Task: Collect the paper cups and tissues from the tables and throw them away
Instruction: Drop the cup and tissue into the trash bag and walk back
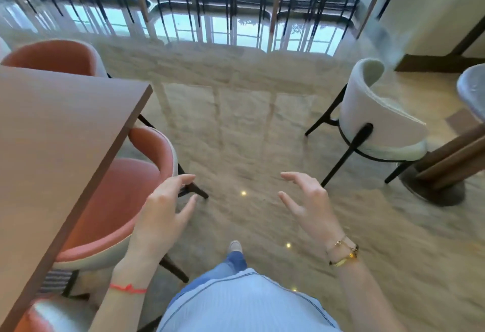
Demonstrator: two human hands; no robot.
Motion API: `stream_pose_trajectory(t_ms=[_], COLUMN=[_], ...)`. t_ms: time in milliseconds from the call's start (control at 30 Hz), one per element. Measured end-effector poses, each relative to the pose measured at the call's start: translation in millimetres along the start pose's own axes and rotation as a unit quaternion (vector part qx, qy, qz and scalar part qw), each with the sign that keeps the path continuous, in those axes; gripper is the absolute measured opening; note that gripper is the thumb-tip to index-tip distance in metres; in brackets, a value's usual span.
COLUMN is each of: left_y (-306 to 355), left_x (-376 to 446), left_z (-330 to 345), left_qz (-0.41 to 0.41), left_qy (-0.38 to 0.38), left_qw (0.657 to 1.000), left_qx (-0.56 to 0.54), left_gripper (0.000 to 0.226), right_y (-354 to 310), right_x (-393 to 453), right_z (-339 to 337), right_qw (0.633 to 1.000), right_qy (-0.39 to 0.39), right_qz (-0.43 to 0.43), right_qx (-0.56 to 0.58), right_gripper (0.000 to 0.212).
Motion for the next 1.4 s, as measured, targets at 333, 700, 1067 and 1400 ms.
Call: stream_pose_trajectory(t_ms=[333,700,1067,1400], left_y=[-12,-49,-83,-173], left_x=[233,488,716,915], left_z=[-25,-51,-129,-176], left_qz=[0.035,0.008,-0.042,-0.079], left_qy=[-0.042,0.007,0.091,0.090], left_qw=[0.998,1.000,0.995,0.993], left_qx=[-0.004,-0.004,0.002,-0.019], left_gripper=[0.039,0.037,0.037,0.037], right_y=[30,71,50,48], right_x=[198,465,764,991], right_z=[-42,-76,-113,-79], right_qw=[0.998,0.998,0.999,0.998], right_qy=[0.048,0.045,-0.018,-0.036], right_qz=[0.050,0.035,-0.045,-0.048], right_qx=[0.006,0.010,-0.002,0.015], right_gripper=[0.036,0.035,0.035,0.034])
Point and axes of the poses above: each hand's wrist, its own x-axis towards the middle knuckle, its own z-axis out of the palm, y = z × x, the point moved 4 cm from there along x, towards the middle knuckle, and after that the axes turned 11 degrees about -y, right-handed, at the moved point
